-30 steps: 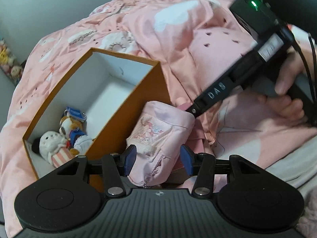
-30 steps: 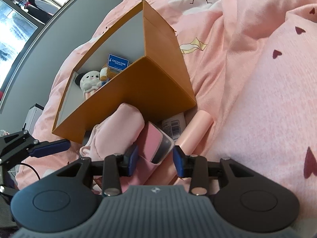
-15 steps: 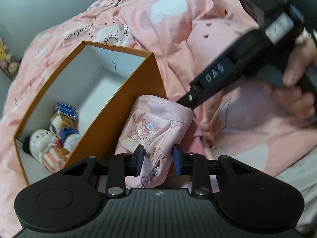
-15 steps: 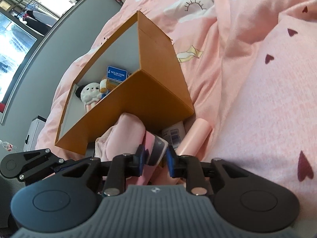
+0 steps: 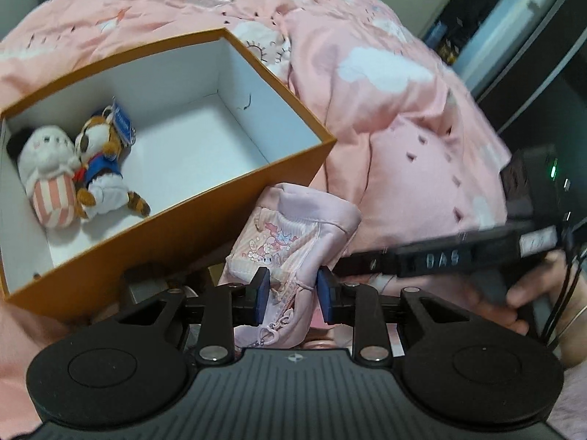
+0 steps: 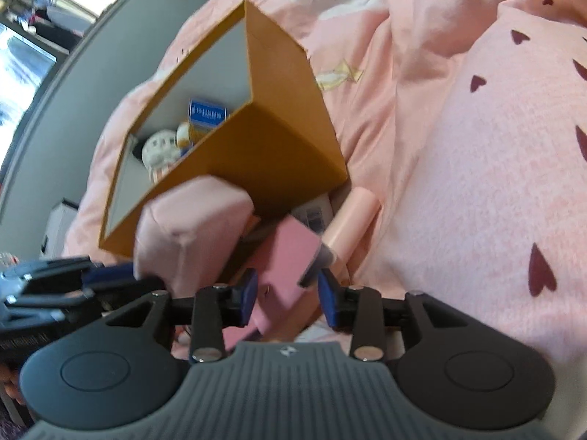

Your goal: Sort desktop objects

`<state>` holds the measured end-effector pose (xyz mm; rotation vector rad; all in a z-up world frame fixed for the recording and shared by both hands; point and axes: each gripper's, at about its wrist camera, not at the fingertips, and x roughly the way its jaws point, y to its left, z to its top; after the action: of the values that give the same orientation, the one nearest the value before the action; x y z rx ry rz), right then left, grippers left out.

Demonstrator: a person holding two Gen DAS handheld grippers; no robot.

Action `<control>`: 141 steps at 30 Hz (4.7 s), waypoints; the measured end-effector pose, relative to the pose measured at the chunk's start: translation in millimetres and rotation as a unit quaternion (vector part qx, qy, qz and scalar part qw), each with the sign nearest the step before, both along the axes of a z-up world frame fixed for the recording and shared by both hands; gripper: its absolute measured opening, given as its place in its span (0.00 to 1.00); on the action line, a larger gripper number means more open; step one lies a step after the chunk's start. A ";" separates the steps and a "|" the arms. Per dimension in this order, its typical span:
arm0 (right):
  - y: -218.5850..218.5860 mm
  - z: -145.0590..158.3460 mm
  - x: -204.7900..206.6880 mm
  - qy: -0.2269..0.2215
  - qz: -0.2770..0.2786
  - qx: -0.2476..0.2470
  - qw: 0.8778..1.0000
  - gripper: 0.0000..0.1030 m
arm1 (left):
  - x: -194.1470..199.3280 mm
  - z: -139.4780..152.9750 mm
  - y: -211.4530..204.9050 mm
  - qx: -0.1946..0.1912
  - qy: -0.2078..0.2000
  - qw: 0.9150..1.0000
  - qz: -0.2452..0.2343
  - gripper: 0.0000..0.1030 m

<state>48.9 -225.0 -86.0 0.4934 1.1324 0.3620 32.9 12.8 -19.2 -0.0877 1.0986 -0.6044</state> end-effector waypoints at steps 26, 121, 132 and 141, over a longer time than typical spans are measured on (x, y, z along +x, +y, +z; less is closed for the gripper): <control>34.1 -16.5 4.5 0.004 0.011 0.061 0.998 0.36 | 0.7 2.4 19.7 -0.013 0.015 0.998 0.063 0.33; 163.7 9.3 149.1 -0.011 0.171 0.075 0.982 0.23 | 107.9 -9.5 137.4 0.048 0.095 0.959 0.263 0.28; 183.9 -8.5 150.7 0.007 0.181 0.053 0.982 0.26 | 110.8 -26.5 132.8 0.070 0.115 0.960 0.245 0.34; 191.8 4.7 169.3 -0.004 0.214 0.042 0.976 0.28 | 114.5 -22.4 136.3 0.074 0.109 0.967 0.220 0.48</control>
<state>218.2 -33.2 -81.3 0.3172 1.2176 0.7892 147.5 149.2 -41.6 -0.2661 1.2833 -0.1145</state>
